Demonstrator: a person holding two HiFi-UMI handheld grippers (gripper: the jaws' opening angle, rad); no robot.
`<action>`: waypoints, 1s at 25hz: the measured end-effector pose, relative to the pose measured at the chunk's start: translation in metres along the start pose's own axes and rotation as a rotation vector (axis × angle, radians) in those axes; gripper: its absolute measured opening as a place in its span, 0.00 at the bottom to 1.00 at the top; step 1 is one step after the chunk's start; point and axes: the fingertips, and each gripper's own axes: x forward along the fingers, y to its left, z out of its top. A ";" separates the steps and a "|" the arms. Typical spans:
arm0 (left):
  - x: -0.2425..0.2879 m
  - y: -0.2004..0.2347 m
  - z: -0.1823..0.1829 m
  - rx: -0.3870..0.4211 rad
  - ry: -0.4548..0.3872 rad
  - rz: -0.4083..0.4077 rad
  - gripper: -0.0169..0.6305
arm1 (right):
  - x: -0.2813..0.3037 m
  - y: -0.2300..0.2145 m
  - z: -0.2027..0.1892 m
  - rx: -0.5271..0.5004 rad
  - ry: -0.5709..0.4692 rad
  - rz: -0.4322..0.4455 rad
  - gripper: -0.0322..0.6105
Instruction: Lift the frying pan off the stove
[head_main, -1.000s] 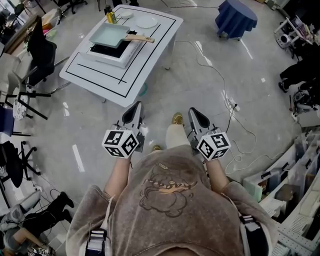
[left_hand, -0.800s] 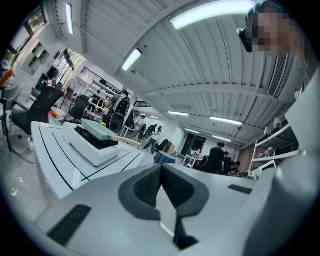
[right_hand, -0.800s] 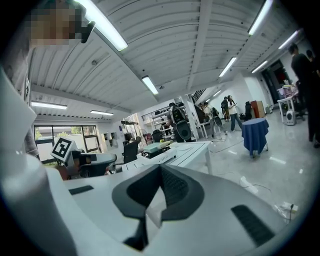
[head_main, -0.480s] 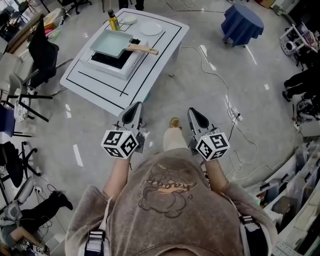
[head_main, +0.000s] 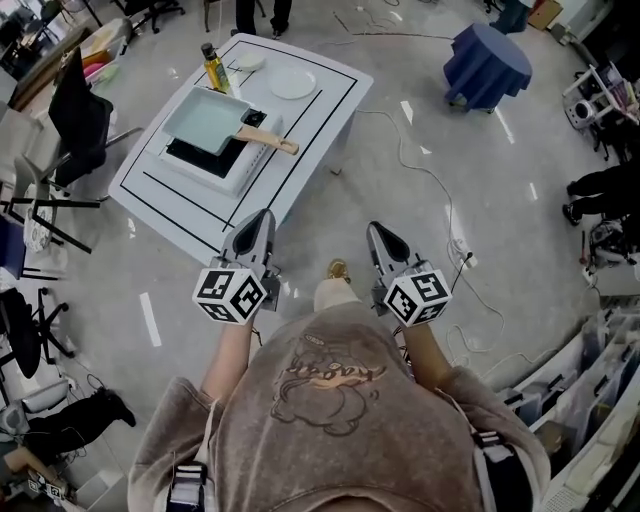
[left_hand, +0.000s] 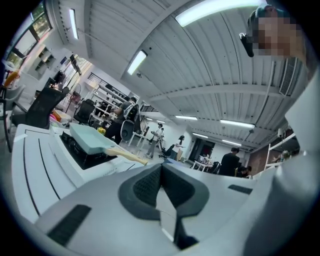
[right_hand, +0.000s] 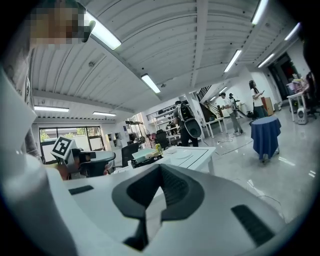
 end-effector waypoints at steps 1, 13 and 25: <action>0.007 0.000 0.004 0.001 -0.006 0.012 0.04 | 0.005 -0.006 0.005 0.000 0.002 0.008 0.05; 0.062 0.015 0.030 -0.018 -0.079 0.169 0.04 | 0.081 -0.065 0.051 -0.018 0.050 0.170 0.05; 0.079 0.032 0.039 -0.026 -0.129 0.287 0.04 | 0.124 -0.083 0.059 -0.014 0.077 0.270 0.05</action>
